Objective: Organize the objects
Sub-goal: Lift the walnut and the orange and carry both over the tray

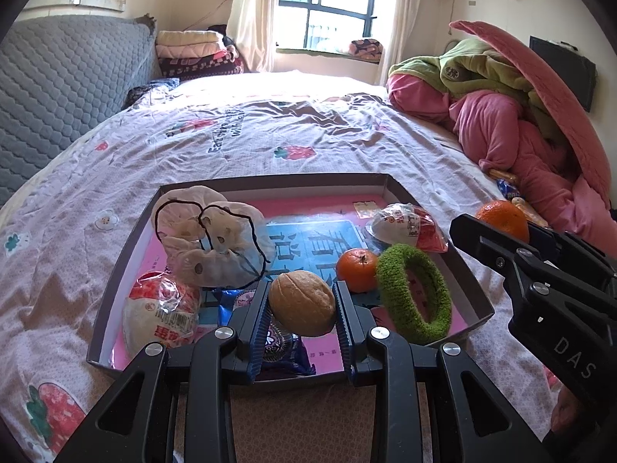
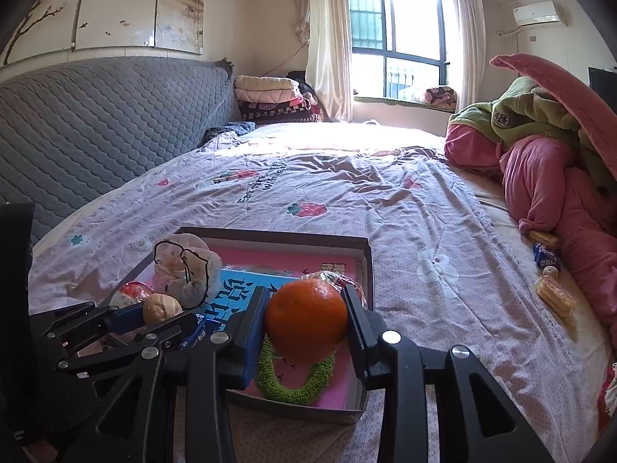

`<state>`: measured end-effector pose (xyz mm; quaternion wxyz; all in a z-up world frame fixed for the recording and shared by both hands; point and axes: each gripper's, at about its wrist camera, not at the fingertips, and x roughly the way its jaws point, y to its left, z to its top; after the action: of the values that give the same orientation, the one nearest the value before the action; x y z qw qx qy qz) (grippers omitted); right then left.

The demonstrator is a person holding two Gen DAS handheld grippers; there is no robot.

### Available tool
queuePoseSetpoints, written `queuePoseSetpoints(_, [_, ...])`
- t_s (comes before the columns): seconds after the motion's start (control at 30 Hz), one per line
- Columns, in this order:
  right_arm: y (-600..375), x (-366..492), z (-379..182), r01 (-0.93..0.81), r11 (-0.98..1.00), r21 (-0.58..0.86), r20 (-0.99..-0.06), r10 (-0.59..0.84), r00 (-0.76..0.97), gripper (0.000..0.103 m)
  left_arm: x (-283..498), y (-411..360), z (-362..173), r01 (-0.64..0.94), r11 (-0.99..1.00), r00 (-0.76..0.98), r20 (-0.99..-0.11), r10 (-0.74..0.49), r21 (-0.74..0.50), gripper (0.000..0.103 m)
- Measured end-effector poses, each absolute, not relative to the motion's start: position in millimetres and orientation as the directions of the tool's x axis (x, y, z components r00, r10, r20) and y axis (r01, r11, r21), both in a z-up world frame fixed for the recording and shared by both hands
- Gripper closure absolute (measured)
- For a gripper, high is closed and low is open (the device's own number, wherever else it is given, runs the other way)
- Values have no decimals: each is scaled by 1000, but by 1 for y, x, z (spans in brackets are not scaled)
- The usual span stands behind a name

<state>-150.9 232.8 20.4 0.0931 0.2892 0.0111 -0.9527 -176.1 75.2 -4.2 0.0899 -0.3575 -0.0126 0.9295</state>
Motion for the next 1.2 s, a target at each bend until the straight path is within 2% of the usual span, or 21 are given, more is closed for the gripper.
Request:
queuePoseSetpoints(0.63, [237,-165,-3,186,-982,30,-622,-164,-765,65,-186,93,-23,-192,-980,-687,-707,170,-50,71])
queuePoseSetpoints(0.97, [243,-167,-5,173,-985,27,-627,-152,-764,65,-183,105,-28,-244,-967,-661,-718,217,-68,71])
queuePoseSetpoints(1.2, [243,-167,-6,180,-983,27,-633,-156,-758,65,-189,105,-32,-234,-970,-652,-729,206,-64,71])
